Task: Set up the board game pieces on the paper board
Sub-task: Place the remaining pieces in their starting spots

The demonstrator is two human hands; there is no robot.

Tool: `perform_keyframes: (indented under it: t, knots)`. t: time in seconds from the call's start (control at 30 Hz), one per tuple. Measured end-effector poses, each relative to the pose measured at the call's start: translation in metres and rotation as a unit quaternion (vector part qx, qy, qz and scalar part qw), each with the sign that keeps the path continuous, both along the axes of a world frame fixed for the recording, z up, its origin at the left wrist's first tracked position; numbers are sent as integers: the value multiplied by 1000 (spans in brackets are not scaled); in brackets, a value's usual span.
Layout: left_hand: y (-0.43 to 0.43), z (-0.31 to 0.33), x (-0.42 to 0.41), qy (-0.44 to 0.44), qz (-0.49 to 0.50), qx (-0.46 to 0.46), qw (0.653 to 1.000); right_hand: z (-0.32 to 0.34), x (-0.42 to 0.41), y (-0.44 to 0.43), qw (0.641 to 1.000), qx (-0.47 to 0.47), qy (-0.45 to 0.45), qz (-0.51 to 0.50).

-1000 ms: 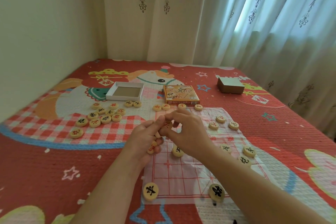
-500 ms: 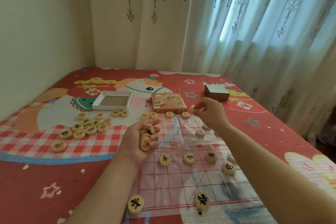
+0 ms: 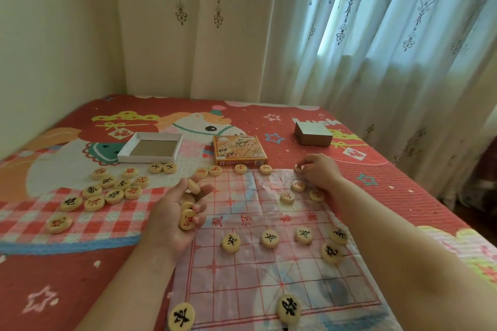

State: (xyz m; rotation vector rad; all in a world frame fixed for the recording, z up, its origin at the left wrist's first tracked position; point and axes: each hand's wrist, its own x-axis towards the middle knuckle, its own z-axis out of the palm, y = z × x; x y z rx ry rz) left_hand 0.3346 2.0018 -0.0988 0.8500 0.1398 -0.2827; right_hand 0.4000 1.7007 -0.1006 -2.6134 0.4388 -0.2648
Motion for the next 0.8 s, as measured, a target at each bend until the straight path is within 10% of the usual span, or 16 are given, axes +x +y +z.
perform_keyframes:
  t: [0.3,0.8]
  knots:
    - [-1,0,-3,-19,-26,25,999,17,-26,9,984,153,-95,8]
    - [-5,10,-26,-18,-58,92,994,34,-102,170,933,170,-107,298]
